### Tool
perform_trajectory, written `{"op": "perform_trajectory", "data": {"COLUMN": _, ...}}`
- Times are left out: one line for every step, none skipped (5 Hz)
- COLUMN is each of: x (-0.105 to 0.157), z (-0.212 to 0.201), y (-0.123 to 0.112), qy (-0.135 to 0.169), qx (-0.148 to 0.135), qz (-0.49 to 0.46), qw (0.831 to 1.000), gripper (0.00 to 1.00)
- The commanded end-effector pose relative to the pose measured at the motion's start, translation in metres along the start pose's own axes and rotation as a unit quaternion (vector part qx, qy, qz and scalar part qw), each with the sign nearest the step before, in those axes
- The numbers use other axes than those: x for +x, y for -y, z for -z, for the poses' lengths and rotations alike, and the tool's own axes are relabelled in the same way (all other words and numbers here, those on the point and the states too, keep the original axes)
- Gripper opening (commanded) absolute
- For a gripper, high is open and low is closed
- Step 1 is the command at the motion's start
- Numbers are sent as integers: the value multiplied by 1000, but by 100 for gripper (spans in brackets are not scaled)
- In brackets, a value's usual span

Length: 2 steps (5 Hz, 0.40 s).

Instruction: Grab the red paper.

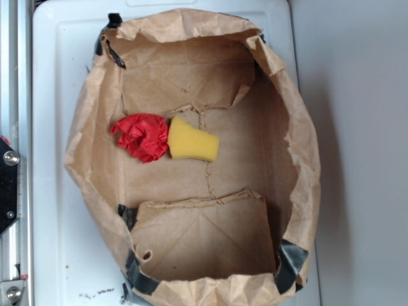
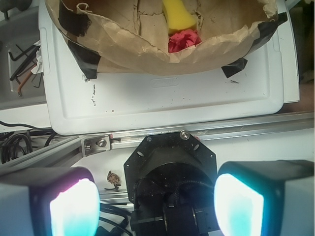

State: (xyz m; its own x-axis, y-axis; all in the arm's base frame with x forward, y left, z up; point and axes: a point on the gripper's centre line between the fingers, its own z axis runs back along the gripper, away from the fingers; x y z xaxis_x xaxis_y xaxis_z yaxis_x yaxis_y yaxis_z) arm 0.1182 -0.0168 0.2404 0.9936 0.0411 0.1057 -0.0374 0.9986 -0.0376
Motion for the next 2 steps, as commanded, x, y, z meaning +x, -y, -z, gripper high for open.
{"op": "perform_trajectory", "data": {"x": 0, "z": 0, "y": 0, "qy": 0, "qx": 0, "qz": 0, "qw": 1000, "gripper": 100}}
{"op": "perform_trajectory", "data": {"x": 16, "z": 0, "y": 5, "qy": 6, "qx": -8, "qz": -14, "qw": 1000, "gripper": 100}}
